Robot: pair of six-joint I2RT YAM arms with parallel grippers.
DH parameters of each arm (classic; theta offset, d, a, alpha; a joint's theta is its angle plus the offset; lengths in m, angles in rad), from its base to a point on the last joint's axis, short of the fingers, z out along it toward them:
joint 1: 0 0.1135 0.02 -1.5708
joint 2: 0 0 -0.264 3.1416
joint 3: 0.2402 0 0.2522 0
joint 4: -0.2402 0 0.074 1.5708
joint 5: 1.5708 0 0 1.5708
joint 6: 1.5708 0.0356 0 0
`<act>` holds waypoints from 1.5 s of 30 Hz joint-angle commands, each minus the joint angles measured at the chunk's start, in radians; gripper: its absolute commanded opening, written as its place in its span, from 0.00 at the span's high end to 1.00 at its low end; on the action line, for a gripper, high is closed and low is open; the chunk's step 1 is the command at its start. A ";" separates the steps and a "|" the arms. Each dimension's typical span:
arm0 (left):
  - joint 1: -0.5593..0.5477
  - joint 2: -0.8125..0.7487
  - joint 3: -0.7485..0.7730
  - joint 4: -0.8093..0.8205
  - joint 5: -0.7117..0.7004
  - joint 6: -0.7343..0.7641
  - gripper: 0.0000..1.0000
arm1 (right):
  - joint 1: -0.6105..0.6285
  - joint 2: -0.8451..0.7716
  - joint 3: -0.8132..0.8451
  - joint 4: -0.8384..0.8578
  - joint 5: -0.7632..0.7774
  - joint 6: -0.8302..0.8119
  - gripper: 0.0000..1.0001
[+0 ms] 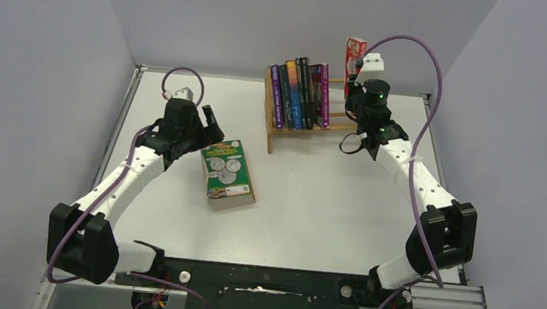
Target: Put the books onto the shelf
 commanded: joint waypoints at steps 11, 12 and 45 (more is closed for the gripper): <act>0.001 0.007 -0.006 0.066 0.032 -0.014 0.18 | -0.082 0.134 -0.069 0.342 -0.203 0.026 1.00; 0.000 0.006 -0.006 0.065 0.031 -0.013 0.18 | -0.080 0.144 -0.065 0.340 -0.211 0.029 1.00; 0.002 -0.035 -0.022 0.041 0.019 -0.015 0.18 | 0.001 0.318 0.083 0.243 -0.189 0.051 0.57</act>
